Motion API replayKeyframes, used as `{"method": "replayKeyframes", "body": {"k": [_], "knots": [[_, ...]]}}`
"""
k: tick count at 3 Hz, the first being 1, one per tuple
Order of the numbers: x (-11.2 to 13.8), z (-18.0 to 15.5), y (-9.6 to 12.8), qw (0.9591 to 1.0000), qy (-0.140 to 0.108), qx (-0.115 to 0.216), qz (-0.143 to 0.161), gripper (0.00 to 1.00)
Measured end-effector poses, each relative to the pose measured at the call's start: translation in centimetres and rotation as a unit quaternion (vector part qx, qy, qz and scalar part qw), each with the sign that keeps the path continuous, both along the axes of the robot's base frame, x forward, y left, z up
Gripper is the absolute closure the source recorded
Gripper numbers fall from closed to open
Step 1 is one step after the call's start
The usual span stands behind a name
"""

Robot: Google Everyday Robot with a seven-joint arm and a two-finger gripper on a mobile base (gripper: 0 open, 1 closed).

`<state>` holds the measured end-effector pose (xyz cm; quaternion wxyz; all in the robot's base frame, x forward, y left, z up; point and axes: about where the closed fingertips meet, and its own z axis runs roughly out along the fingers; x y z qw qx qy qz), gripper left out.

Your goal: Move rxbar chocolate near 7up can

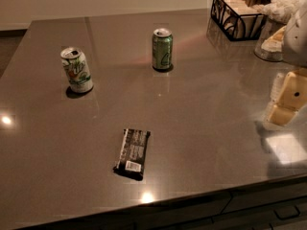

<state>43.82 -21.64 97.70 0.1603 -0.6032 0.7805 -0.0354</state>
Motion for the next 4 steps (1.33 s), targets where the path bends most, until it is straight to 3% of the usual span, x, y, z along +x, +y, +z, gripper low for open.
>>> {"method": "replayKeyframes", "body": {"k": [1,2,3,4], "knots": [[0.0,0.0,0.0,1.0000,0.000,0.000,0.000,0.00],[0.9,-0.5,1.6,0.9997,0.011,-0.011,0.019,0.00],[3.0,-1.9,5.4,0.9957,0.031,-0.031,0.082,0.00],[4.6,-4.1,9.5,0.9852,0.050,-0.037,0.160,0.00]]}}
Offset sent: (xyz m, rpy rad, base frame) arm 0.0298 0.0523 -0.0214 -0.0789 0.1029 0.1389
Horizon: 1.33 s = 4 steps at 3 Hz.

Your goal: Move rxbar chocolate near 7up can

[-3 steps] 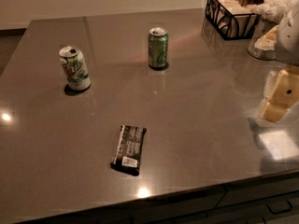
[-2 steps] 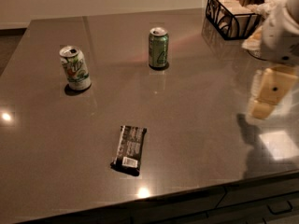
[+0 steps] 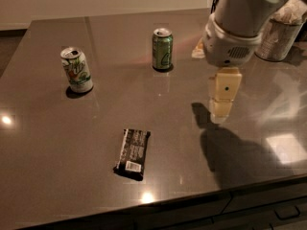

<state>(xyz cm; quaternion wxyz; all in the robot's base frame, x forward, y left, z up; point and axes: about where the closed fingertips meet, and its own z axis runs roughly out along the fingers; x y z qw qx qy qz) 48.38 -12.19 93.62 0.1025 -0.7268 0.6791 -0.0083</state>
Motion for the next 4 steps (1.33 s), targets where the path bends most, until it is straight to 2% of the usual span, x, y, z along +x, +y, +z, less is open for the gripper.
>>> {"method": "replayKeyframes", "body": {"k": [1,2,3,4], "knots": [[0.2,-1.5,4.0,0.9958,0.005,0.011,0.091,0.00],[-0.4,-3.0,7.4,0.9825,0.018,0.019,0.185,0.00],[-1.3,-4.5,9.9,0.9574,0.043,0.023,0.285,0.00],[-2.0,-5.5,11.0,0.9357,0.061,0.031,0.346,0.00]]}}
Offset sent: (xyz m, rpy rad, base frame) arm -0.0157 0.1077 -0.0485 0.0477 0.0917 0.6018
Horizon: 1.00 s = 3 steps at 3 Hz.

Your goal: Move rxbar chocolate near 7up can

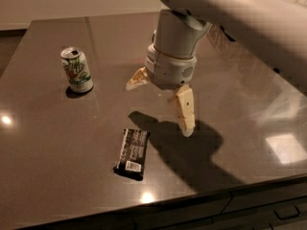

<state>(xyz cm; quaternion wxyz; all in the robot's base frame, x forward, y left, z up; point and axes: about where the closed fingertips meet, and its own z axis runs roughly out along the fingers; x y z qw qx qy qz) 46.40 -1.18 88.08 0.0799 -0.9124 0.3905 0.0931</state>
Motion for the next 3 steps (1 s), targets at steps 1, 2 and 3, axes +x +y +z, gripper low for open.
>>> {"method": "replayKeyframes", "body": {"k": [1,2,3], "knots": [[-1.4,-1.2,1.6,0.9984,0.015,0.014,0.053,0.00],[-3.3,-2.3,3.5,0.9953,0.015,0.023,0.092,0.00],[-4.9,-3.8,5.1,0.9928,0.004,0.016,0.118,0.00]]}}
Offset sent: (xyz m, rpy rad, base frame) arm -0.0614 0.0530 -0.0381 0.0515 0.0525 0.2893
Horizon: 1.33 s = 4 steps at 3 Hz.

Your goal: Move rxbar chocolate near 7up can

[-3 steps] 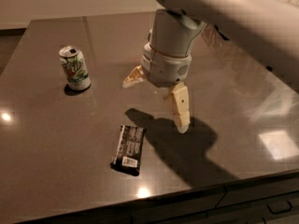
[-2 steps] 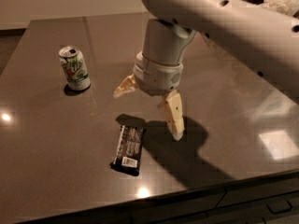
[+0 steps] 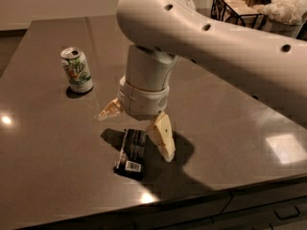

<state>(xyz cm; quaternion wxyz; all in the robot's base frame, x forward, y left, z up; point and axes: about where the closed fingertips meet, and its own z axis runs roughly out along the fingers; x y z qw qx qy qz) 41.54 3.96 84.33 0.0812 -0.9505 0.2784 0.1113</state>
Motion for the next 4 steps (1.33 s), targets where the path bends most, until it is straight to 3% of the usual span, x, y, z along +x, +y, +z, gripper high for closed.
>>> {"method": "replayKeyframes", "body": {"k": [1,2,4], "knots": [[-0.12,-0.51,0.33,1.0000,-0.006,-0.003,0.000,0.00],[0.09,-1.25,-0.18,0.9998,-0.003,-0.017,-0.006,0.15],[-0.07,-1.16,-0.20,0.9990,-0.001,-0.044,-0.007,0.61]]}}
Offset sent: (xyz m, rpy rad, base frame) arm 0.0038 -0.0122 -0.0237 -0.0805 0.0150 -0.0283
